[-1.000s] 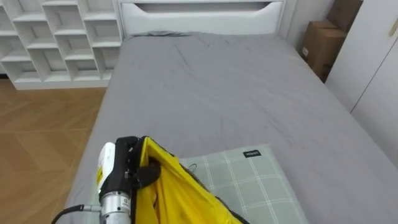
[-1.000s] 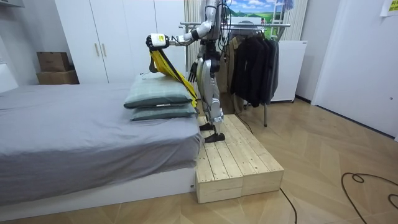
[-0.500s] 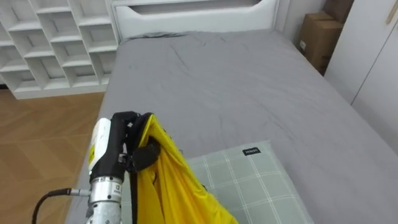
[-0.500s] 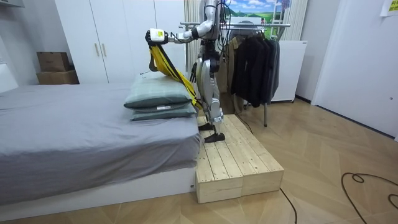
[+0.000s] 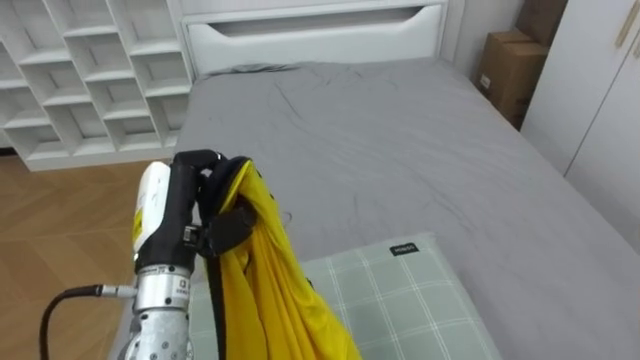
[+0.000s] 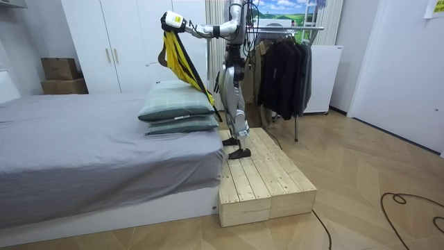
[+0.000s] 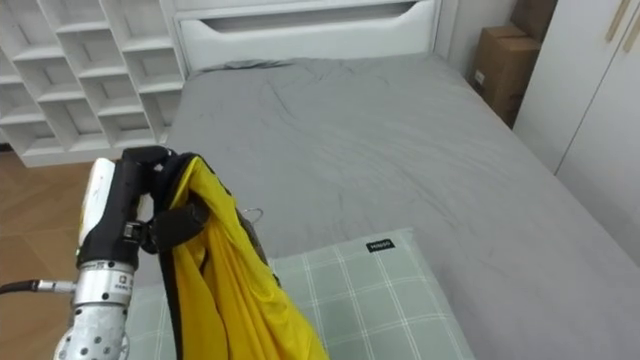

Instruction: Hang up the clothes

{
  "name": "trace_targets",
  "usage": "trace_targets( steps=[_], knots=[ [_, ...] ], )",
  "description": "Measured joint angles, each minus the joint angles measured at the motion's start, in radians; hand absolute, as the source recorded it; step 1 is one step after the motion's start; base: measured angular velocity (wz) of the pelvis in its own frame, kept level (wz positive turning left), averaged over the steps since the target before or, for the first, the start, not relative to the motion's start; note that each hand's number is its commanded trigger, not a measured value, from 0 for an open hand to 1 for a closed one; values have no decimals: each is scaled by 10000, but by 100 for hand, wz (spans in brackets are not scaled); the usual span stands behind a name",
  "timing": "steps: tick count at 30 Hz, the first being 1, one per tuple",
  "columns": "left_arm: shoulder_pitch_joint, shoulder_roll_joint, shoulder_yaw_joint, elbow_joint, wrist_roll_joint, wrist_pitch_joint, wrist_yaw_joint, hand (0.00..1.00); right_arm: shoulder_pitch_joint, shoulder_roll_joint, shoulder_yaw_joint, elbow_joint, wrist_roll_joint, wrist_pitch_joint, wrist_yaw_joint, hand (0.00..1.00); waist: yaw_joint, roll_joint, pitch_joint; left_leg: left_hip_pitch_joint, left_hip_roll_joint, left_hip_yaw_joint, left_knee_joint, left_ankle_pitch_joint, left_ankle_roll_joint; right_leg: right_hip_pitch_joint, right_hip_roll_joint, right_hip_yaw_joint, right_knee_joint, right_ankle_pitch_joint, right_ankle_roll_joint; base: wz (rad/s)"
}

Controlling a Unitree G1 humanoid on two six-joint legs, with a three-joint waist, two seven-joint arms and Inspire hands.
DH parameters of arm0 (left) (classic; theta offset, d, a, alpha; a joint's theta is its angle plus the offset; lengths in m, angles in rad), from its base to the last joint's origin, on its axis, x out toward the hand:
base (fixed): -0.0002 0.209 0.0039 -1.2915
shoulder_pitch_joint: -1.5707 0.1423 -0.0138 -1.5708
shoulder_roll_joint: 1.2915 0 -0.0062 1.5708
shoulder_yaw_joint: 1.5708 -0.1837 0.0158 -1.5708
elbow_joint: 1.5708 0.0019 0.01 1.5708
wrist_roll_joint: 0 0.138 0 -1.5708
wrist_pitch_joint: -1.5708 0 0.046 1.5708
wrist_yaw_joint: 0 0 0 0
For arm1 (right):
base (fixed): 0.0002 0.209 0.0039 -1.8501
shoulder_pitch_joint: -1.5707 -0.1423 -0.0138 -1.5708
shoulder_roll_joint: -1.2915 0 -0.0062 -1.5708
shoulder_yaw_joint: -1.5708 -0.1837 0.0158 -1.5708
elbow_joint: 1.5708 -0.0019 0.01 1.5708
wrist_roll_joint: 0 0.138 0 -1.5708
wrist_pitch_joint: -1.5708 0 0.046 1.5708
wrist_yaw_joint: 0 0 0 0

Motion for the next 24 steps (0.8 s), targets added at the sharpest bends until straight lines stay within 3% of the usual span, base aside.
trace_targets(
  steps=[6,12,18,24],
  knots=[
    [-2,118,0,-239,1,2,13,100,2,-13,6,10,21,164,-97,0,-32,54,-20,-31,-2,15,-1,-10,10,0,5,-3,-17,-5,1,0],
    [-3,127,11,-1336,453,113,-32,100,-19,-79,-41,-16,-43,196,-105,0,30,203,-58,30,4,50,-8,-12,11,-10,9,6,20,-4,1,-1],
    [-116,455,24,-1770,651,96,-136,100,-237,-90,44,-146,-31,172,-75,0,65,369,11,139,15,175,-18,-12,11,32,12,121,42,-10,1,-5],
    [-245,601,49,-2342,877,-4,-173,100,-691,-107,316,-576,21,111,17,0,130,415,-5,-1,12,238,-9,-21,27,-151,23,219,98,-28,8,-3]
  ],
)
